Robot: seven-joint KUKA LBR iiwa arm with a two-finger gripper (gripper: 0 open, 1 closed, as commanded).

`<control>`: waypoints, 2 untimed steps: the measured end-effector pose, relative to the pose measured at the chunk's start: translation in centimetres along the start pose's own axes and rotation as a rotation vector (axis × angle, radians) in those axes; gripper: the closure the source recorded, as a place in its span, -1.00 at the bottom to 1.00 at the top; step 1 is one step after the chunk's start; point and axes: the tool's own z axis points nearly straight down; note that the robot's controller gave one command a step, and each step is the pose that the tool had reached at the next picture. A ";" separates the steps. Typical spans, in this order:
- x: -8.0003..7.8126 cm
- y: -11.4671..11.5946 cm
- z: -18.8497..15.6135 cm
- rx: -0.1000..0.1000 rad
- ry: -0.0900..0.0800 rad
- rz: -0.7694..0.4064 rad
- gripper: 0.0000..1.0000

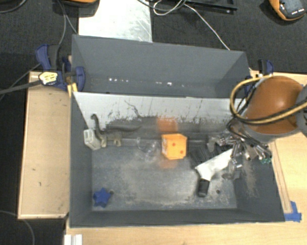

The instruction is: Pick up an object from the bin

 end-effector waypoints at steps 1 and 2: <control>-0.5 -0.2 3.0 -0.001 -0.004 -0.361 -1.00; 0.4 -0.6 2.7 0.000 -0.015 -0.295 1.00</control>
Offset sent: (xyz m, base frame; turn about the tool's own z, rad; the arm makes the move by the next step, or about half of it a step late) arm -0.0063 -0.0113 -0.0309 -0.2965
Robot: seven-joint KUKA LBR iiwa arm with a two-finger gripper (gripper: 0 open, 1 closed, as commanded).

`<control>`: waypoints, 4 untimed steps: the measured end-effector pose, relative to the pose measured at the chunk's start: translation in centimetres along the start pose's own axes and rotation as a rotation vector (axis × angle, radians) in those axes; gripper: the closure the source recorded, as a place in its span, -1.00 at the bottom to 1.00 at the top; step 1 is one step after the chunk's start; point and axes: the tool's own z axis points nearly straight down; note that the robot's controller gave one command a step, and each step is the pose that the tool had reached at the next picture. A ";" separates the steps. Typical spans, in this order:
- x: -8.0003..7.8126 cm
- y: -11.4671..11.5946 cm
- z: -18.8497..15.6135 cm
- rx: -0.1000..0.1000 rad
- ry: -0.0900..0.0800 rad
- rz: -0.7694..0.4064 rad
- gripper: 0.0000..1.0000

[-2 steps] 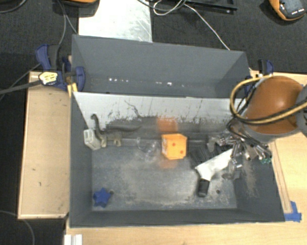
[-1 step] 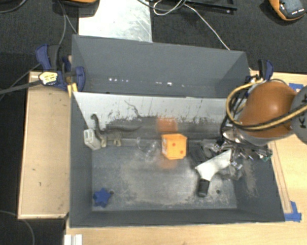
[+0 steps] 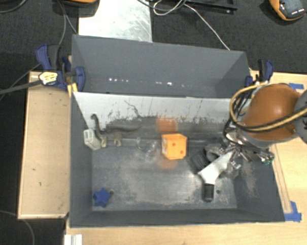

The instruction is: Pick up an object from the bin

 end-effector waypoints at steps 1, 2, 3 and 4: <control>0.0 0.0 0.0 0.000 0.000 0.000 1.00; 0.0 0.1 -0.3 -0.002 0.001 0.001 1.00; 0.3 0.2 -2.1 -0.006 0.008 0.000 1.00; 0.2 0.0 -3.9 -0.003 0.007 0.003 1.00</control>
Offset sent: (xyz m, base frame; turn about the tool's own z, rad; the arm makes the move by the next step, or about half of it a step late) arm -0.0001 0.0001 0.0670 0.0000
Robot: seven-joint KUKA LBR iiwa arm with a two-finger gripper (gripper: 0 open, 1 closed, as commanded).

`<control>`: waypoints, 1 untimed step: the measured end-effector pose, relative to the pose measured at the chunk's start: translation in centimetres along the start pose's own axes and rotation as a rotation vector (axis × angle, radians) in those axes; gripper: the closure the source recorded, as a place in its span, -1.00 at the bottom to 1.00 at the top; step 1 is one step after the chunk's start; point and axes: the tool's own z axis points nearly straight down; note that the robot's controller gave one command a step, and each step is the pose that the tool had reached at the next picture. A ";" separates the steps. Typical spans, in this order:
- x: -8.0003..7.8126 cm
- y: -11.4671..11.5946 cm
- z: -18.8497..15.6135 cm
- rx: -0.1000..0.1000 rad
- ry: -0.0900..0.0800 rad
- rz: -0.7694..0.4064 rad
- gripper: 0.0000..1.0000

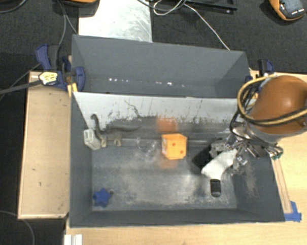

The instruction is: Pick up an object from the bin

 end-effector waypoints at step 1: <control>0.0 0.1 -1.9 -0.004 0.002 0.001 1.00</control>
Offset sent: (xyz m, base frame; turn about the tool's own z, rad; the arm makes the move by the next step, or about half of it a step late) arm 0.0001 0.0001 0.0088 0.0000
